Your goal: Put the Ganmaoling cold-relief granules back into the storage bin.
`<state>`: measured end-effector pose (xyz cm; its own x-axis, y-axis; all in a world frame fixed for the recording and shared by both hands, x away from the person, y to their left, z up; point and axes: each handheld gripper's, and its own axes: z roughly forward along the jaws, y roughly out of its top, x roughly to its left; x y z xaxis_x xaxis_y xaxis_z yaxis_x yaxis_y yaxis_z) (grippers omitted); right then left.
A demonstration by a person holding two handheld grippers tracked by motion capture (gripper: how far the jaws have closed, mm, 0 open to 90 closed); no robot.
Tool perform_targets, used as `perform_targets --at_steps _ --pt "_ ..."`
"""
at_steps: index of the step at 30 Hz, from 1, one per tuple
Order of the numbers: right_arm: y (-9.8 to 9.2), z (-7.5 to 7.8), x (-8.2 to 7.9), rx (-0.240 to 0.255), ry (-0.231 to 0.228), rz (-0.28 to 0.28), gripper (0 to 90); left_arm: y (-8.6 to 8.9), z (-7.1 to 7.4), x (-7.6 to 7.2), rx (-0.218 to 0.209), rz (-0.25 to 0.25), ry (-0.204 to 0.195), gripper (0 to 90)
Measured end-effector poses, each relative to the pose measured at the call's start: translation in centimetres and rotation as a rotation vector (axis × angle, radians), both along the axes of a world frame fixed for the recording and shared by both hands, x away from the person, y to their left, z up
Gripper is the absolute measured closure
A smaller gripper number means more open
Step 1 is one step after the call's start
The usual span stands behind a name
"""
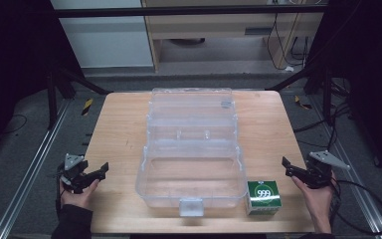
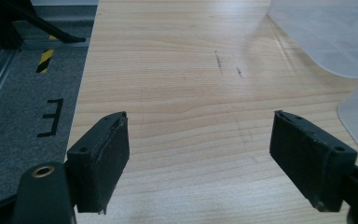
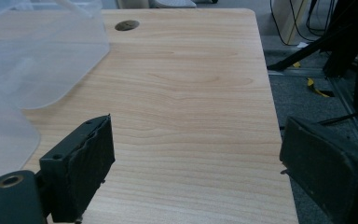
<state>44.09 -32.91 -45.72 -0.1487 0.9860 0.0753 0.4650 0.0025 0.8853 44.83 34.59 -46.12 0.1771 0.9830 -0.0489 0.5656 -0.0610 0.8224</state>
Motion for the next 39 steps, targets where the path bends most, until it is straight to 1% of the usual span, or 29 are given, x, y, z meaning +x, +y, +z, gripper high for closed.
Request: perform_targets --at_steps 2,5,7,9,10,11,13,15,16,17,18,19,20,21,23,24,25,29,32,39 --pt "-0.2 0.4 -0.3 0.005 -0.004 0.009 10.4 -0.2 0.1 0.0 0.016 0.0 0.0 19.4" --pt "-0.3 1.1 -0.5 0.005 -0.014 0.027 11.8 -0.5 0.1 -0.1 0.019 0.0 0.003 19.8" --pt "-0.3 1.5 -0.6 -0.023 -0.02 0.047 12.3 -0.6 0.0 -0.1 0.029 -0.005 0.01 19.8" --pt "0.0 2.0 -0.6 -0.044 -0.022 0.069 12.4 -0.6 -0.1 -0.1 0.03 -0.004 0.017 19.8" --pt "0.0 2.0 -0.6 -0.044 -0.022 0.069 12.4 -0.6 -0.1 -0.1 0.03 -0.004 0.017 19.8" --pt "0.2 2.6 -0.6 -0.051 -0.014 0.106 12.3 -0.6 -0.2 -0.1 0.034 -0.002 0.023 19.9" --pt "0.6 3.2 -0.5 -0.075 -0.015 0.138 12.2 -0.6 -0.3 -0.1 0.03 0.001 0.026 19.9" --pt "0.8 3.9 -0.5 -0.087 -0.02 0.159 12.1 -0.6 -0.2 -0.1 0.031 0.003 0.026 20.1" --pt "0.8 4.3 -0.5 -0.082 -0.025 0.171 11.9 -0.6 -0.2 -0.1 0.029 0.004 0.027 20.1" --pt "0.9 4.7 -0.5 -0.072 -0.02 0.188 11.5 -0.6 -0.2 -0.1 0.029 0.004 0.027 20.2" --pt "1.0 5.1 -0.4 -0.071 -0.021 0.204 11.2 -0.6 -0.3 -0.1 0.028 0.004 0.028 20.2" --pt "1.1 5.3 -0.3 -0.08 -0.02 0.214 11.1 -0.6 -0.3 -0.1 0.028 0.004 0.03 20.2" --pt "1.1 5.3 -0.3 -0.08 -0.02 0.214 11.1 -0.6 -0.3 -0.1 0.028 0.004 0.03 20.2" --pt "1.3 5.9 -0.2 -0.104 -0.013 0.24 10.4 -0.6 -0.3 -0.1 0.029 0.004 0.031 20.3" --pt "1.6 6.5 -0.2 -0.125 -0.008 0.274 10.0 -0.6 -0.4 0.0 0.03 0.0 0.035 20.4" --pt "1.6 6.5 -0.2 -0.125 -0.008 0.274 10.0 -0.6 -0.4 0.0 0.03 0.0 0.035 20.4" --pt "1.7 6.9 -0.2 -0.135 -0.002 0.305 9.3 -0.6 -0.4 0.0 0.032 -0.001 0.039 20.4" --pt "2.2 8.0 -0.2 -0.155 0.016 0.389 7.5 -0.6 -0.6 0.1 0.039 -0.004 0.048 20.4" --pt "2.6 8.6 -0.2 -0.187 0.033 0.44 6.9 -0.6 -0.6 0.1 0.04 -0.006 0.049 20.4" --pt "3.9 9.6 -0.4 -0.288 0.075 0.593 6.0 -0.7 -0.7 0.1 0.048 -0.012 0.056 20.5"
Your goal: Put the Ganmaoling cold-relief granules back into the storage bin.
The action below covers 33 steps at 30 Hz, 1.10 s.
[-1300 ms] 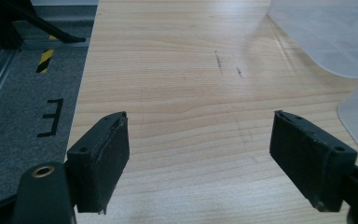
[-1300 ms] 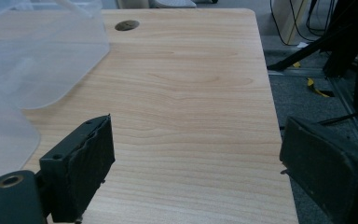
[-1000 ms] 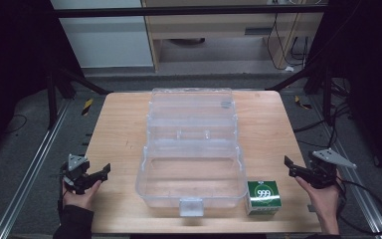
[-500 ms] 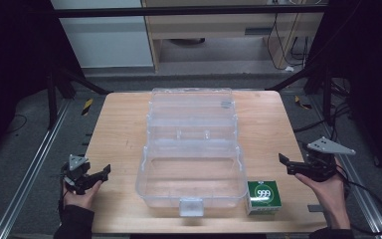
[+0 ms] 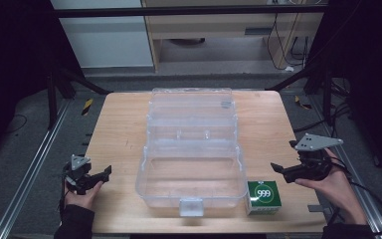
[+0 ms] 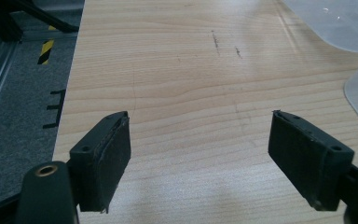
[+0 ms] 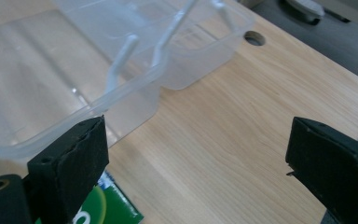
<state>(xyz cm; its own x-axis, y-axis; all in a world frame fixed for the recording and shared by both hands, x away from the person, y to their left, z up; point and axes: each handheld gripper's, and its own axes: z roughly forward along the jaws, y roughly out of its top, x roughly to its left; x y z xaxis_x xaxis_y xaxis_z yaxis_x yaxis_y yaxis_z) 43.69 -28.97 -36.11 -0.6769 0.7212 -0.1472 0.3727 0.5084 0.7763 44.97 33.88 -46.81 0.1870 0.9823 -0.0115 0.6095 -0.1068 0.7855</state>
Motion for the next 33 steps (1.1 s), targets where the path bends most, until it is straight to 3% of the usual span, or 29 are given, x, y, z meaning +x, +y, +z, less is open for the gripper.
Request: perform_targets --at_steps 12,20,33 --pt "2.4 0.1 -0.7 -0.142 0.084 0.198 5.2 0.0 0.0 0.0 0.007 -0.003 -0.003 20.8" --pt "3.0 -0.2 -0.9 -0.176 0.114 0.26 3.9 0.0 0.0 0.0 0.009 -0.006 -0.001 20.8" --pt "3.9 -1.9 -1.4 -0.274 0.188 0.367 2.4 -0.1 0.0 0.0 0.011 -0.014 0.001 20.8"
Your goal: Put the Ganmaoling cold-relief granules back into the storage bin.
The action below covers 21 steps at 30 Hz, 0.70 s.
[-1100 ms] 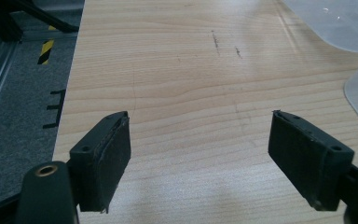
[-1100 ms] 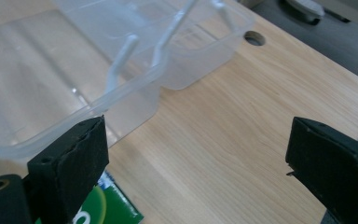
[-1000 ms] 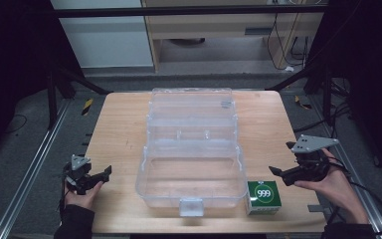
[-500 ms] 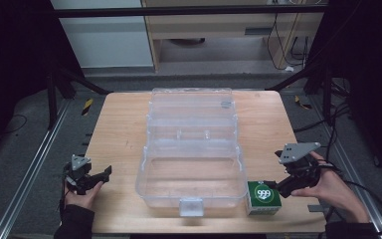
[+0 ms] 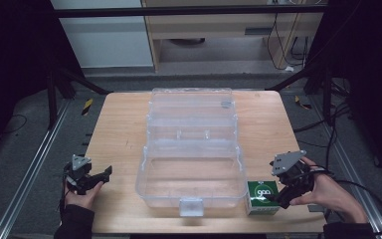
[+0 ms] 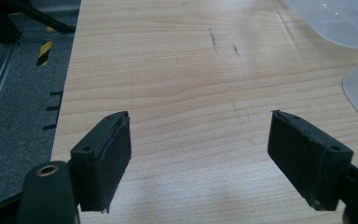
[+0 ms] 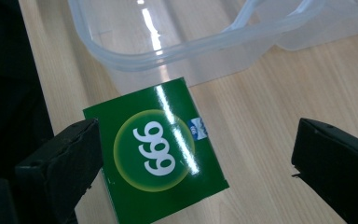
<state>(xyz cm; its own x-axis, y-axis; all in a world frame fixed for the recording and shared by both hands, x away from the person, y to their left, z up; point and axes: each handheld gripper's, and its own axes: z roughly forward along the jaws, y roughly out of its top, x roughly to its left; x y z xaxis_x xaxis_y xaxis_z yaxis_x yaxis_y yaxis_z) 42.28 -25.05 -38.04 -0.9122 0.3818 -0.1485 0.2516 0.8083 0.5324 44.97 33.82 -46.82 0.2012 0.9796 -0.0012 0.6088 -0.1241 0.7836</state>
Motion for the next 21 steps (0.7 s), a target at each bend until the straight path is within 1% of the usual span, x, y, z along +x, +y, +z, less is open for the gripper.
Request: perform_targets --at_steps 4,5,6,9,14,17,21 --pt "0.4 -0.5 -0.1 -0.034 0.016 0.025 2.4 0.0 0.0 0.0 0.0 -0.001 0.001 20.8" --pt "0.4 -0.5 -0.1 -0.034 0.016 0.025 2.4 0.0 0.0 0.0 0.001 -0.002 0.001 20.8" --pt "0.6 -0.8 -0.2 -0.053 0.026 0.04 2.3 0.0 0.0 0.0 0.001 -0.002 0.0 20.8" --pt "0.9 -1.2 -0.2 -0.084 0.035 0.053 1.7 0.0 0.0 0.0 0.001 -0.003 0.0 20.9" --pt "1.1 -1.6 -0.3 -0.102 0.034 0.074 1.0 0.0 0.0 0.0 0.002 -0.004 0.0 20.8" --pt "1.4 -2.0 -0.3 -0.122 0.047 0.095 0.7 -0.1 0.0 0.0 0.002 -0.005 0.001 20.9" --pt "1.7 -2.4 -0.2 -0.139 0.051 0.103 0.5 -0.1 0.0 0.0 0.002 -0.005 0.003 20.8"
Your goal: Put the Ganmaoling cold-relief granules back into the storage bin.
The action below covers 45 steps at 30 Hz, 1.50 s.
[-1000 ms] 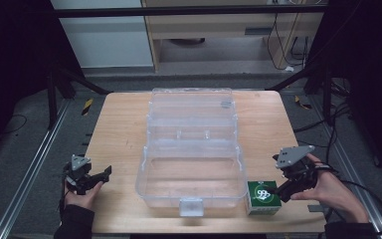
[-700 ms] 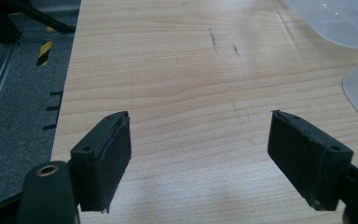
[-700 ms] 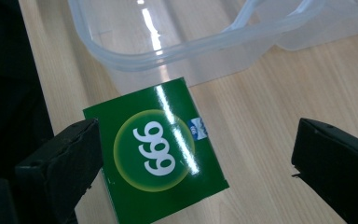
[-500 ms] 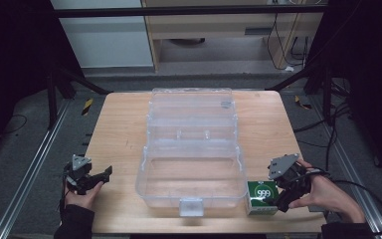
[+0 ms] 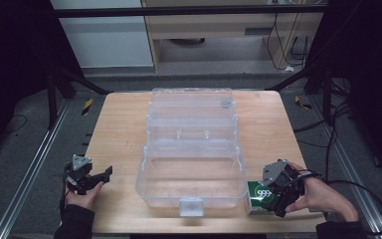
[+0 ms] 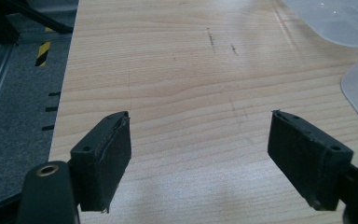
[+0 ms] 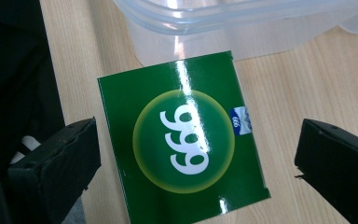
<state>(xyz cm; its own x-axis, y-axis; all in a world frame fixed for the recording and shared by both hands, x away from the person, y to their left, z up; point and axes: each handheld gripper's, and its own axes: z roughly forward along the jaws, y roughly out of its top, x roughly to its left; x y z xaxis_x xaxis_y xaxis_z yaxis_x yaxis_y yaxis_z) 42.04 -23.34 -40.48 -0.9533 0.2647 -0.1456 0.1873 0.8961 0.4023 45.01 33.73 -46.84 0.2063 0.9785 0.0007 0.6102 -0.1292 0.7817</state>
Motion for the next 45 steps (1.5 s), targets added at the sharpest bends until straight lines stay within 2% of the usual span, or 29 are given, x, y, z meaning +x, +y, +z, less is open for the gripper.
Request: perform_targets --at_steps 8,30,38,45 --pt "0.5 -1.0 0.2 -0.041 0.024 0.031 0.6 0.0 0.0 0.0 0.001 -0.001 0.001 20.8" --pt "1.5 -3.7 0.9 -0.121 0.082 0.062 2.6 0.0 -0.1 0.1 0.002 0.0 0.001 20.8" --pt "1.6 -4.2 1.1 -0.135 0.086 0.071 6.3 0.1 -0.1 0.1 0.001 0.001 0.0 20.9" --pt "1.3 -4.1 1.1 -0.13 0.093 0.069 11.0 0.1 -0.1 0.1 0.002 0.002 0.0 20.9"
